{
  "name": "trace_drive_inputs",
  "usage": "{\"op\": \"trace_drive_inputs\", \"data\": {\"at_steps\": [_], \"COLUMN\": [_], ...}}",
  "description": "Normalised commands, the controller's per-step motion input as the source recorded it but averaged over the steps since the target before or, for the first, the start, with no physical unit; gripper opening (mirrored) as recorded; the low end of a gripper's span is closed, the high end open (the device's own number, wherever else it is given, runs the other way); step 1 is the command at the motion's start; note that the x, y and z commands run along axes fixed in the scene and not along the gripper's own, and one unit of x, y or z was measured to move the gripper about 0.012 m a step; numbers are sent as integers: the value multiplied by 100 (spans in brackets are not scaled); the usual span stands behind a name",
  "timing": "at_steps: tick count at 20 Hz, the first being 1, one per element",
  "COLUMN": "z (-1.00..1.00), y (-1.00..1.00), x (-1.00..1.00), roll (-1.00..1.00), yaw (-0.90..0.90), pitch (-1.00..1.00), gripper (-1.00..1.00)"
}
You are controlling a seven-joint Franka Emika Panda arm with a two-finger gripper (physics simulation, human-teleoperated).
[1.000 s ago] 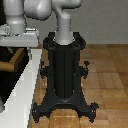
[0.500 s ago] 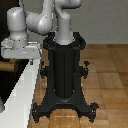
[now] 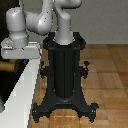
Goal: Open the door by pressing down and pulling on the handle.
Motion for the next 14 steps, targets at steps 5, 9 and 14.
{"op": "trace_drive_inputs", "data": {"at_steps": [5,9,14], "z": [-40,-75,-20], "y": [0,0,0], "x": [0,0,0], "roll": [0,0,0], "yaw": [0,0,0], "pitch": [-9,-8,-9], "gripper": [-100,-100,-100]}}
